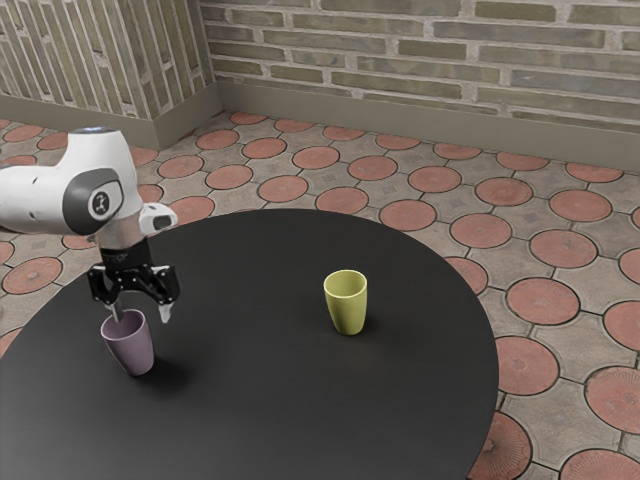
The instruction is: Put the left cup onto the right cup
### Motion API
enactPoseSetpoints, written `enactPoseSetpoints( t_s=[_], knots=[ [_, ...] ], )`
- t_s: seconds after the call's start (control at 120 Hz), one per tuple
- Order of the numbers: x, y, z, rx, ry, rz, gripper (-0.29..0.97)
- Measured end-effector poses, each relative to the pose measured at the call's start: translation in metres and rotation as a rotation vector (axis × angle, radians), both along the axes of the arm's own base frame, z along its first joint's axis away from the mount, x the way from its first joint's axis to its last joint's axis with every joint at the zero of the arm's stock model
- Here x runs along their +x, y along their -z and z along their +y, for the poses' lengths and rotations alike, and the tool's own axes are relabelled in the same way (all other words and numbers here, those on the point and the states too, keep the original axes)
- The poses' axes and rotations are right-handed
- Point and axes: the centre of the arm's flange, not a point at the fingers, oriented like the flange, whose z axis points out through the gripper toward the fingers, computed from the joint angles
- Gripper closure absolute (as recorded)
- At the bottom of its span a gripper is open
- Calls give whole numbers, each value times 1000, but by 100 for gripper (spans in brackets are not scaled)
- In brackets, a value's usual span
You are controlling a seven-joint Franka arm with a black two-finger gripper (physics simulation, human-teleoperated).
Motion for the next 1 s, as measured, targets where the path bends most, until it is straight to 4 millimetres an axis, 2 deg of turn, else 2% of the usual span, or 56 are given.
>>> enactPoseSetpoints(
  t_s=[0.667,1.0],
  knots=[
    [19,25,-2,16,16,28,8],
    [21,33,3,18,6,30,9]
  ],
)
